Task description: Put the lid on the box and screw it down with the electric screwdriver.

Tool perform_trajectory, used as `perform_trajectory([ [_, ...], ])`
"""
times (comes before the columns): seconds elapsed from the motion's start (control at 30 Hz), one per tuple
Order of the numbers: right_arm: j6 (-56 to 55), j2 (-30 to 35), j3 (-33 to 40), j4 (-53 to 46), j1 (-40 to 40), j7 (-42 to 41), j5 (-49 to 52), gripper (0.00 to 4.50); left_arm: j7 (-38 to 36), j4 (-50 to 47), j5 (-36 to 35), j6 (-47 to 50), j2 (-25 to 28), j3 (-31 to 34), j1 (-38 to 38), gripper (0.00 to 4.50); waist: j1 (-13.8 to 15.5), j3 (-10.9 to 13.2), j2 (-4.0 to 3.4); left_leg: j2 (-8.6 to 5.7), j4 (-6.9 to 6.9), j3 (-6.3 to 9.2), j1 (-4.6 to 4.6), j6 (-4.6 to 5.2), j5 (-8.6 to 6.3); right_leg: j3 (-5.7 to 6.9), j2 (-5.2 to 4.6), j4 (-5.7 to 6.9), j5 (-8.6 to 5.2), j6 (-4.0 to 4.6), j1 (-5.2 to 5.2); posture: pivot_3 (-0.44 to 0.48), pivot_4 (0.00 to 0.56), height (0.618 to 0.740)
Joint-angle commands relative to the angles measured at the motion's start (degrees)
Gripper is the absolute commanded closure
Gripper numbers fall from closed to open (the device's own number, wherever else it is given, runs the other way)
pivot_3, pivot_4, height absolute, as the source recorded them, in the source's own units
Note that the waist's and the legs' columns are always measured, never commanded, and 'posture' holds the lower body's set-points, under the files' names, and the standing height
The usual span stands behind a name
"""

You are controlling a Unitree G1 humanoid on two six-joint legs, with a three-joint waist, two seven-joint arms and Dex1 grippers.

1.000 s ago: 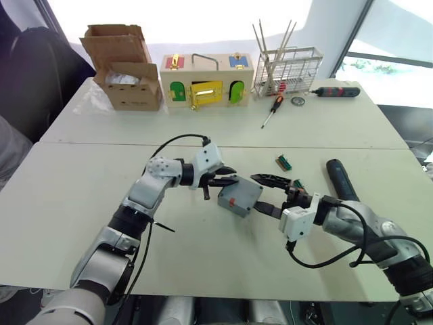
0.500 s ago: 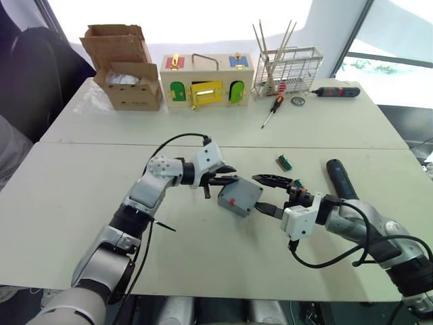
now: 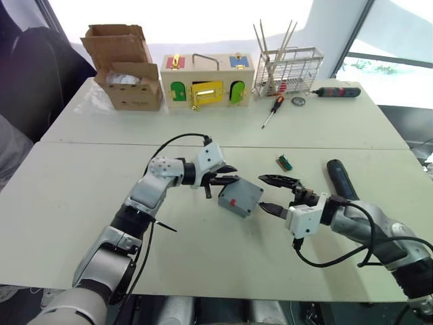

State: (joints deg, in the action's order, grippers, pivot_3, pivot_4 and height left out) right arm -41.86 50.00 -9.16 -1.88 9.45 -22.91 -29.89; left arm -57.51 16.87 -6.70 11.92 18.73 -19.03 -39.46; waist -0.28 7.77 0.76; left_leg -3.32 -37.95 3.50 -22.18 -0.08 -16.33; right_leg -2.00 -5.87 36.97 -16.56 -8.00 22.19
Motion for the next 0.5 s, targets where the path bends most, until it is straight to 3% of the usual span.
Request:
perform_trajectory([
  [0.03, 0.08, 1.81, 3.34, -0.45, -1.30, 0.14, 2.04, 0.02, 0.18, 4.00, 4.30, 2.33, 0.73, -3.51, 2.55, 3.30, 0.02, 0.00, 0.00, 0.00, 0.00, 0.00, 0.00, 0.00, 0.00, 0.00, 0.00, 0.00, 0.00, 0.00, 0.00, 0.000, 0.150, 0.730],
  [0.2, 1.19, 2.73, 5.22, -0.96, -3.60, -0.50, 4.17, 0.02, 0.06, 4.01, 4.23, 2.35, 0.86, -3.51, 2.59, 3.30, 0.00, 0.00, 0.00, 0.00, 0.00, -0.01, 0.00, 0.01, 0.00, 0.00, 0.00, -0.02, 0.00, 0.00, -0.01, 0.000, 0.150, 0.730],
  [0.37, 20.43, -1.20, 7.91, -9.95, -10.77, -9.70, 31.68, 1.24, -0.10, 4.15, 4.16, 2.22, 0.94, -3.51, 2.45, 3.30, 0.55, 0.02, -0.01, 0.06, 0.00, 0.03, 0.01, 0.07, -0.04, 0.01, 0.02, -0.15, 0.00, 0.00, -0.12, 0.000, 0.150, 0.730],
  [0.5, 32.36, -1.86, 7.67, -16.58, -15.24, -15.50, 41.58, 2.56, -0.22, 4.09, 4.20, 2.24, 0.94, -3.53, 2.35, 3.30, 0.77, 0.00, -0.03, 0.06, 0.00, 0.06, 0.04, 0.11, -0.06, 0.02, 0.01, -0.28, 0.00, 0.00, -0.21, 0.000, 0.150, 0.730],
])
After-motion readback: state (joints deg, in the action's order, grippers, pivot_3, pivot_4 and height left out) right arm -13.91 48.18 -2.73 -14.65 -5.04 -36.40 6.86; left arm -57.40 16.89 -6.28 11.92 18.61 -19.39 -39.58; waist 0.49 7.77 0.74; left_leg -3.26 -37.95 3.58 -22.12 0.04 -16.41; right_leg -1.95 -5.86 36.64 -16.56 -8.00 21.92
